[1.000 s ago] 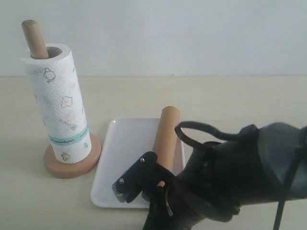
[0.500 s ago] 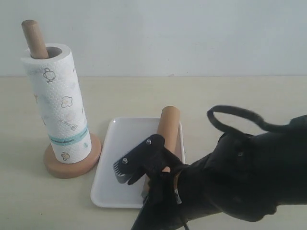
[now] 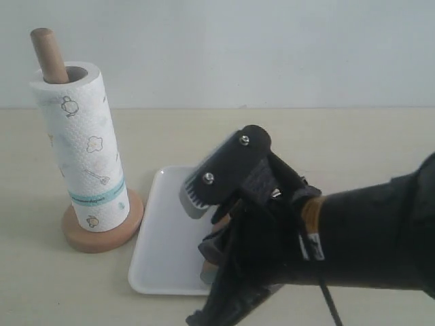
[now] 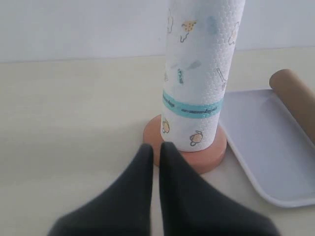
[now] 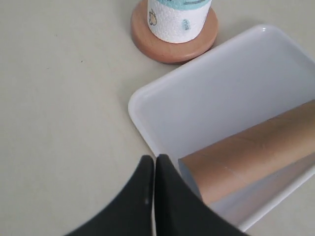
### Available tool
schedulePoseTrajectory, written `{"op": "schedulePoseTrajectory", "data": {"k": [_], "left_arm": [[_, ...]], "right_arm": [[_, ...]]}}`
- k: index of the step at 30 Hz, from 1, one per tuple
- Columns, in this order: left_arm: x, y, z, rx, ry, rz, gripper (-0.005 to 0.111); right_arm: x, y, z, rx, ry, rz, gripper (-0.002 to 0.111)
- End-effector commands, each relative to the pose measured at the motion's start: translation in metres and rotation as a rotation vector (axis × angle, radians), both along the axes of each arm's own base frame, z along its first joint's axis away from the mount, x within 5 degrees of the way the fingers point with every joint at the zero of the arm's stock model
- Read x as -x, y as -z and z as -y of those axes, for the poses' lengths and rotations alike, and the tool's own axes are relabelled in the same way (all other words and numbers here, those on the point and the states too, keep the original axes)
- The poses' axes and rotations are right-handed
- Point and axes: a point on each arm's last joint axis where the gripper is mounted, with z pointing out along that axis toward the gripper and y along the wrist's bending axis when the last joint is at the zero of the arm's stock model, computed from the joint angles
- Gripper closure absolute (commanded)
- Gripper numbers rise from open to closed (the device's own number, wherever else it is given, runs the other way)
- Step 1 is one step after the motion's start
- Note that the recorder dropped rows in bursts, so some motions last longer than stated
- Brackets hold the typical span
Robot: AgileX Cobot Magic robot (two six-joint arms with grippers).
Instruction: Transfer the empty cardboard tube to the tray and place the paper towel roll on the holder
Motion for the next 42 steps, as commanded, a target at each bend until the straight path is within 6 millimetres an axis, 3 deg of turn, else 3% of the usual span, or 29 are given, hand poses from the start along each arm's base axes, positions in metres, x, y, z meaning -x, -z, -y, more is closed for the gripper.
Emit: {"op": "schedulePoseTrajectory", "data": {"k": [1, 9, 14, 22, 27, 33, 42], "left_arm": [[0.000, -0.001, 0.000, 0.007, -0.001, 0.015, 0.103], [0.000, -0.001, 0.000, 0.007, -0.001, 0.015, 0.103], [0.000, -0.001, 0.000, 0.007, -0.001, 0.015, 0.103], [0.000, -0.001, 0.000, 0.007, -0.001, 0.015, 0.103], [0.000, -0.001, 0.000, 0.007, -0.001, 0.015, 0.103], [0.000, -0.001, 0.000, 0.007, -0.001, 0.015, 0.103], [0.000, -0.001, 0.000, 0.007, -0.001, 0.015, 0.103]], "right_arm": [[0.012, 0.006, 0.019, -0.053, -0.026, 0.064, 0.108], [0.035, 0.033, 0.063, -0.240, 0.006, 0.170, 0.108], [0.037, 0.047, 0.103, -0.367, 0.222, 0.118, 0.108], [0.046, 0.047, 0.151, -0.508, 0.464, 0.196, 0.108], [0.051, 0.034, 0.175, -0.599, 0.633, 0.272, 0.108], [0.065, 0.040, 0.194, -0.588, 0.814, 0.215, 0.108], [0.083, 0.035, 0.203, -0.649, 0.817, 0.315, 0.108]]}}
